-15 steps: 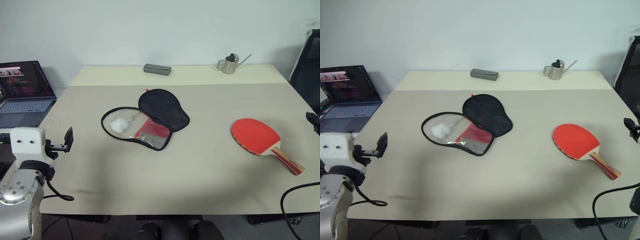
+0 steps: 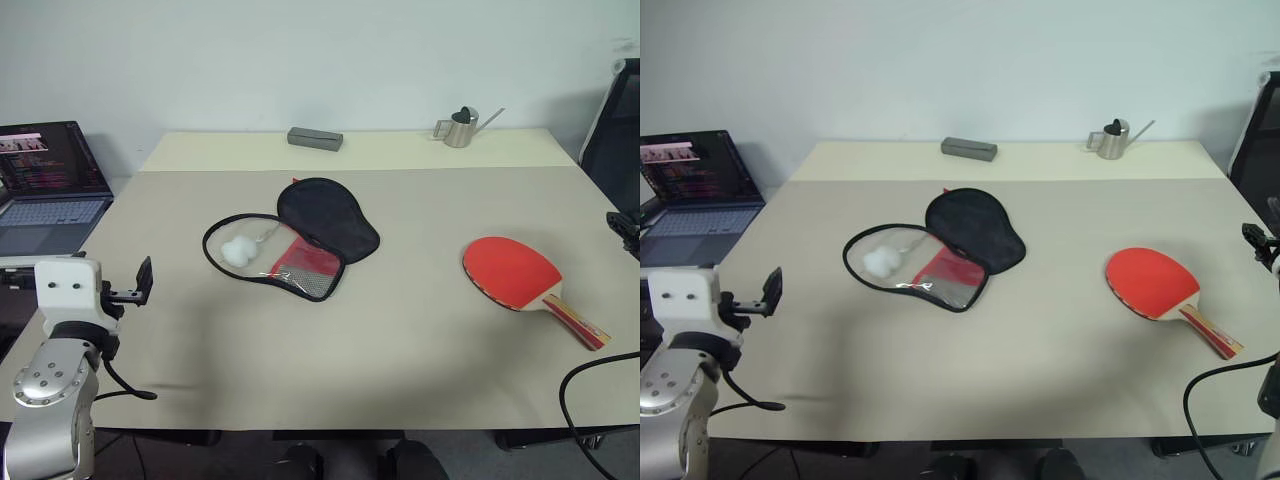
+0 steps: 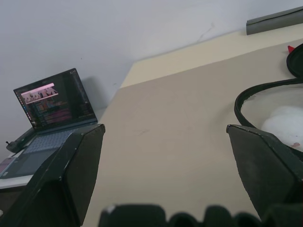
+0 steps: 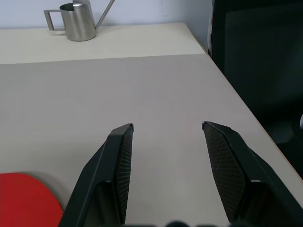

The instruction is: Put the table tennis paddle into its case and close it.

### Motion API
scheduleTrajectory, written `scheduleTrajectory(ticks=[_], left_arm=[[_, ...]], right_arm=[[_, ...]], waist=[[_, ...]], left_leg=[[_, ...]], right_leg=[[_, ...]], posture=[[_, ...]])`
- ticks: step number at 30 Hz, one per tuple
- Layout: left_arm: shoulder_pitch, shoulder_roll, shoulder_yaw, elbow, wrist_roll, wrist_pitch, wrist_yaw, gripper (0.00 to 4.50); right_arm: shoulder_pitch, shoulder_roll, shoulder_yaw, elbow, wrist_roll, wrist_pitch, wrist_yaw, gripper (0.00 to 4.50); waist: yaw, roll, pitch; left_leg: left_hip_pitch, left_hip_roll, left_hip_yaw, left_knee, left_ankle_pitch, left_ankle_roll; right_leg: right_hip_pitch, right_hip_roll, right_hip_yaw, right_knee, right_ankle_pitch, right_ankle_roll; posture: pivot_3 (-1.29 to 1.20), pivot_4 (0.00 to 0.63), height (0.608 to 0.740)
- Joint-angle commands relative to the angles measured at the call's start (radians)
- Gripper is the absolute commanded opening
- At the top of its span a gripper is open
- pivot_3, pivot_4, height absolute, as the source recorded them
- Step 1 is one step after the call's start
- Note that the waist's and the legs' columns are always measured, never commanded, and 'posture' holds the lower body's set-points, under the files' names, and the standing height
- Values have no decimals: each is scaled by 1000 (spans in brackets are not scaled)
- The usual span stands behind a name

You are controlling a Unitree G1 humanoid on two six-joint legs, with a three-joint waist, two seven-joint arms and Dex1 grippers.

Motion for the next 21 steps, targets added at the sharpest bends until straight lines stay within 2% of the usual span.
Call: scheduleTrajectory(ticks=[1,17,21], left_arm=[[-6,12,38,-3,3,-38,-5,4500],[-89,95,46,147,7,-125,-69,4500],[-122,79,46,152,-67,-121,-121,4500]], right_arm=[[5,-6,-13,-27,11,-8,26,2512],[128,55,-21,-138,51,-18,154,2512],[151,82,-2,-188,56,-13,183,2512]], waist=[[0,0,0],[-3,0,0],[0,0,0]], left_leg=[[0,0,0,0,0,0],[1,2,0,0,-1,0],[0,1,0,0,-1,0]], right_leg=[[0,0,0,0,0,0],[0,1,0,0,1,0],[0,1,0,0,1,0]], posture=[[0,150,740],[0,150,740],[0,150,740]])
